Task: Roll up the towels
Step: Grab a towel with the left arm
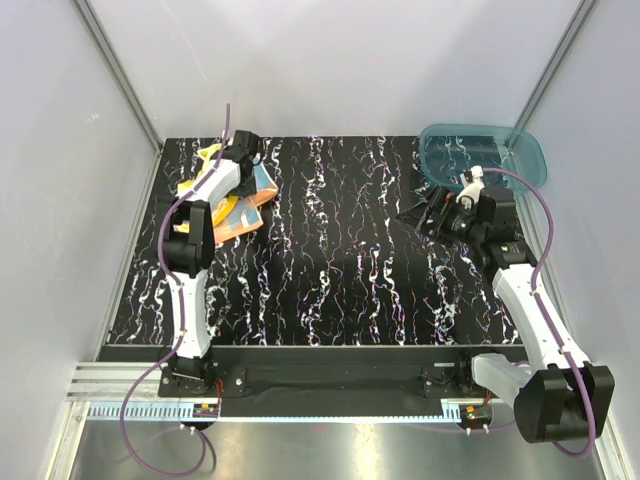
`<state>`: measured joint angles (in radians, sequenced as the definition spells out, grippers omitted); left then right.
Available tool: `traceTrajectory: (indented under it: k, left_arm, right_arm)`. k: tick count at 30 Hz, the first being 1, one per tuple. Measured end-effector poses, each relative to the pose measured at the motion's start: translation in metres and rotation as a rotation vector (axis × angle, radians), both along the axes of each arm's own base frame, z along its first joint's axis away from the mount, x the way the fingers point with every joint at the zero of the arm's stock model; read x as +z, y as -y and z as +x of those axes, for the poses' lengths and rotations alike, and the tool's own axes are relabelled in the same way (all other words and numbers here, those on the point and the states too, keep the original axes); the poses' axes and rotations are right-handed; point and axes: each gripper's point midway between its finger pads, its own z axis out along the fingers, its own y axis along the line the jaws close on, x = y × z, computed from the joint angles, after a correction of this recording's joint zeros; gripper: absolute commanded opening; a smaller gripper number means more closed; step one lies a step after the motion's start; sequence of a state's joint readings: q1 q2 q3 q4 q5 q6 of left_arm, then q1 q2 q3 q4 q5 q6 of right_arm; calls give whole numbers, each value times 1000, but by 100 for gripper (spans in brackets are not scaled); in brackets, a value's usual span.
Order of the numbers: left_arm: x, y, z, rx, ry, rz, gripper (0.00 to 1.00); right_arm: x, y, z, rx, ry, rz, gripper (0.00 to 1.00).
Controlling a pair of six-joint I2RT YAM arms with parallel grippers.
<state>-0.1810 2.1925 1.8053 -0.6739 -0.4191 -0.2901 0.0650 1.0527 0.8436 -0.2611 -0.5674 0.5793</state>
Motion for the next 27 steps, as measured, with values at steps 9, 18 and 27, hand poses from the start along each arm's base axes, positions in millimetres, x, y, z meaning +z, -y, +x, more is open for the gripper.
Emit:
traceTrajectory:
  k: [9,18,27]
  left_arm:
    - [0,-17,5,33,13,-31,86]
    - [0,-26,6,53,19,-38,86]
    - [-6,-36,0,92,39,-177,89]
  right_arm:
    - [-2,-3,0,11,-9,-5,100]
    - [-4,-5,2,19,-18,-8,100]
    - [-9,-8,3,32,-31,-13,100]
